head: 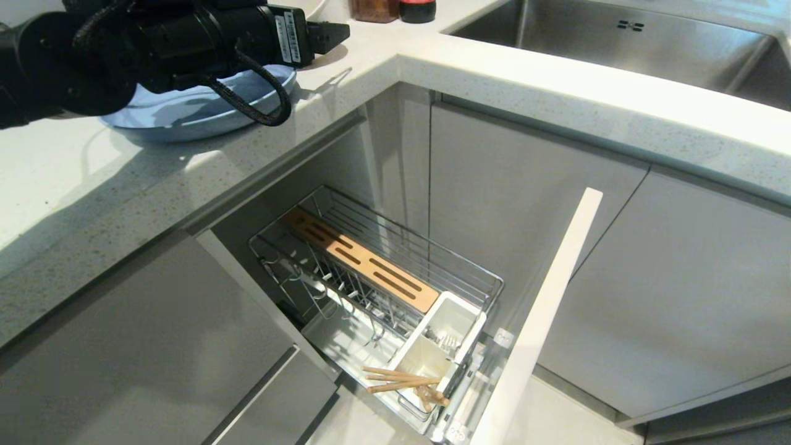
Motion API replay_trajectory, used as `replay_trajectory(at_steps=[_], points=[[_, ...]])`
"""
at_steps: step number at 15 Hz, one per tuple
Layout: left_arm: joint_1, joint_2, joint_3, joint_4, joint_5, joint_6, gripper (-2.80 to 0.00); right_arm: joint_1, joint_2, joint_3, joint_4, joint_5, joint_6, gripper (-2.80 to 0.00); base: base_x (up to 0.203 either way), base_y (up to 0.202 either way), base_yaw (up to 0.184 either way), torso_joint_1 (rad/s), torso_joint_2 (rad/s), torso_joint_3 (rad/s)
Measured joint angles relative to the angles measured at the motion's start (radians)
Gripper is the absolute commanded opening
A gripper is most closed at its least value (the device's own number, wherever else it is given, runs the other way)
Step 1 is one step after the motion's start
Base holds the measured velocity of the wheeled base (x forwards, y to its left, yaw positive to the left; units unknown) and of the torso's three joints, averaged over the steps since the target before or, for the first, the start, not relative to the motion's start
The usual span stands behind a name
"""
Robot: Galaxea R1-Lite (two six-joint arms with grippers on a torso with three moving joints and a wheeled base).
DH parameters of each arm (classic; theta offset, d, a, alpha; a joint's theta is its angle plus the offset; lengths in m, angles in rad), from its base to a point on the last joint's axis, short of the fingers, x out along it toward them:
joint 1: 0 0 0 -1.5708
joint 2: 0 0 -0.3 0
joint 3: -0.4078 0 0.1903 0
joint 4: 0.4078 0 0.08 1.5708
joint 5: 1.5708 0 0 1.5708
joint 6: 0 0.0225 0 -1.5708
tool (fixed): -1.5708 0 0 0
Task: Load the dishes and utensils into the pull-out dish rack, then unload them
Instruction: Pick up the bowl and place it in the cupboard
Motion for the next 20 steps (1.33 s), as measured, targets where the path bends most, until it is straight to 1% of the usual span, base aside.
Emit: replay_trajectory(at_steps=[5, 20], points=[[0.002, 0.019, -0.001, -0.001, -0.035, -0.001, 0.00, 0.000, 0.000, 0.000, 0.000, 0.000, 0.000, -2.80, 0.000, 0.000, 0.000, 0.000, 0.00, 0.000], [0.006, 0.043, -0.001, -0.003, -0.035, -0.005, 0.00, 0.000, 0.000, 0.000, 0.000, 0.000, 0.000, -2.80, 0.000, 0.000, 0.000, 0.000, 0.00, 0.000]])
